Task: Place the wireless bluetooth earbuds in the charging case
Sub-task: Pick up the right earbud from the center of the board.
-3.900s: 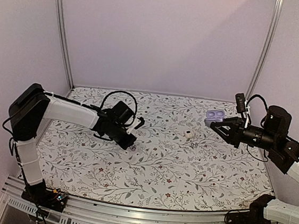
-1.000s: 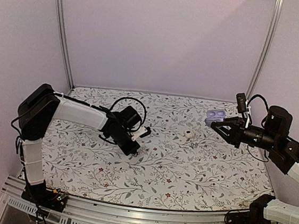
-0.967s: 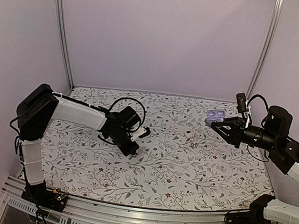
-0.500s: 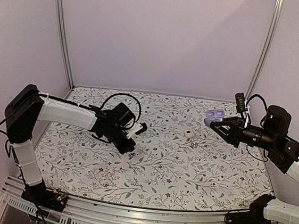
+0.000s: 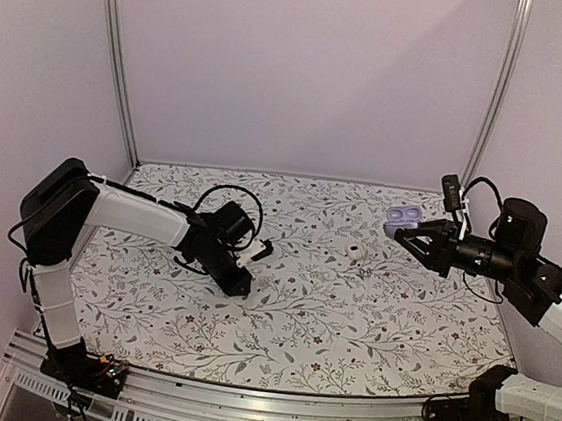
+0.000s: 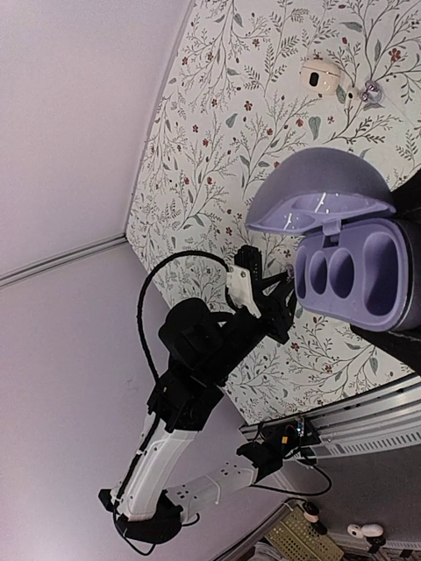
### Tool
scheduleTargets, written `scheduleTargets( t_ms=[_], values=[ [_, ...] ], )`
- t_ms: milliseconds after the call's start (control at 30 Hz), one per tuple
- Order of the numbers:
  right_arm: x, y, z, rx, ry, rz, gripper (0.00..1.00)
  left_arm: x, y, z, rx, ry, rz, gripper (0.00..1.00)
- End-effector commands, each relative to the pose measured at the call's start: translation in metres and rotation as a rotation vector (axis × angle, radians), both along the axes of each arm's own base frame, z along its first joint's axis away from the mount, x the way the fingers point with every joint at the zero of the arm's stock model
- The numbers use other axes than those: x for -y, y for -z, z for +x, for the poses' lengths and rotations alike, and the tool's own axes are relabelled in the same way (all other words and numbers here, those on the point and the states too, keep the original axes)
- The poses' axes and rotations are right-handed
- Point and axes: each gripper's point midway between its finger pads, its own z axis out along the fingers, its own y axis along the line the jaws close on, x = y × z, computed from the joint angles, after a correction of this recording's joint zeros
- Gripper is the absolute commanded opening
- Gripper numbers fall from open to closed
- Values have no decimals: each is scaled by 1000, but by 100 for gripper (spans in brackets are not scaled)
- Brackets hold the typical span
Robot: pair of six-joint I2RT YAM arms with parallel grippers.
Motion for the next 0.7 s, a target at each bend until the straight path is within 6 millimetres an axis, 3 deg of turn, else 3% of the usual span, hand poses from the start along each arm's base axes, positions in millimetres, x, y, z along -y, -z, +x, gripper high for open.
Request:
scheduleTargets(
  t_ms=[0, 100, 233, 333, 533, 667],
  values=[
    [-1, -7, 1, 25, -7, 13, 0, -5, 13, -4, -42, 12, 46, 30],
    [-1, -7, 2, 28, -5, 11, 0, -8, 22, -9, -49, 29, 94, 31],
    [-1, -8, 2, 28, -7, 11, 0, -9, 22, -9, -44, 26, 101, 16],
    [-1, -8, 2, 29, -7, 12, 0, -9, 20, -8, -41, 23, 96, 14],
    [-1, -7, 1, 27, -7, 11, 0, 0, 2, -3, -16, 18, 28, 13],
    [-1, -7, 0, 25, -10, 13, 0, 10, -21, -4, 13, 24, -101, 13]
  ],
)
